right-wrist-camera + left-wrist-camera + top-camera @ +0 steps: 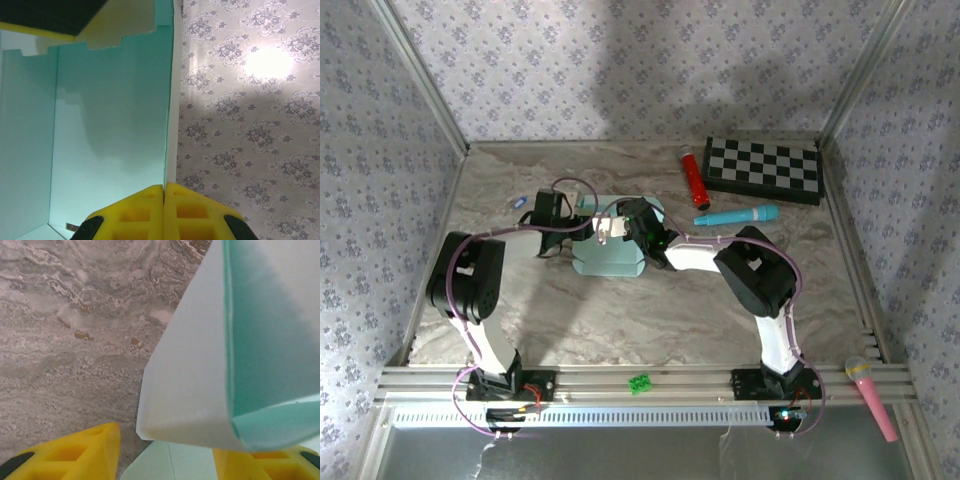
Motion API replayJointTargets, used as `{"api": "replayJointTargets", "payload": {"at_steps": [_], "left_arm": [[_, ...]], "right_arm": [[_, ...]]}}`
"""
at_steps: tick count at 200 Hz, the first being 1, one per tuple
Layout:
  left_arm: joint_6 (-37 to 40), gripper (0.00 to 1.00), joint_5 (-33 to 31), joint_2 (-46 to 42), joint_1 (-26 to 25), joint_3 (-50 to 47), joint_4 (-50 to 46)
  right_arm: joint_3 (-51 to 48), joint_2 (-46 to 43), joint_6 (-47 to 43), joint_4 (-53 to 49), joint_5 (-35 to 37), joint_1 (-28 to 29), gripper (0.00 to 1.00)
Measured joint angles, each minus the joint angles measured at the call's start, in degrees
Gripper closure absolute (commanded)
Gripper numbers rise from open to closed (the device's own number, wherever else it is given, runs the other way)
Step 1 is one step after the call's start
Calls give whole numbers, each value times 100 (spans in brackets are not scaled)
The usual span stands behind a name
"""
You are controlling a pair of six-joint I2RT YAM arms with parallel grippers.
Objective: Fold the paper box
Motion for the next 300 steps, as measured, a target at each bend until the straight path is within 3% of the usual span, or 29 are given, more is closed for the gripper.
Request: {"api": "replayJointTargets", "payload": {"at_steps": [131, 177, 241, 277, 300], "left_arm": [[46, 67, 289, 588, 4, 765, -133], [61, 81, 111, 662, -17, 844, -118], [70, 84, 31, 809, -33, 944, 11], [221, 100, -249, 820, -151, 964, 9], [306, 100, -555, 776, -269, 964, -59]], "right_arm": [[0, -11, 4, -94, -24, 11, 100], [7, -11, 35, -107, -59, 11, 100], [190, -20, 70, -258, -114, 11, 100], [291, -20, 131, -284, -168, 11, 100], [297, -31, 225, -356, -146, 4, 100]]}}
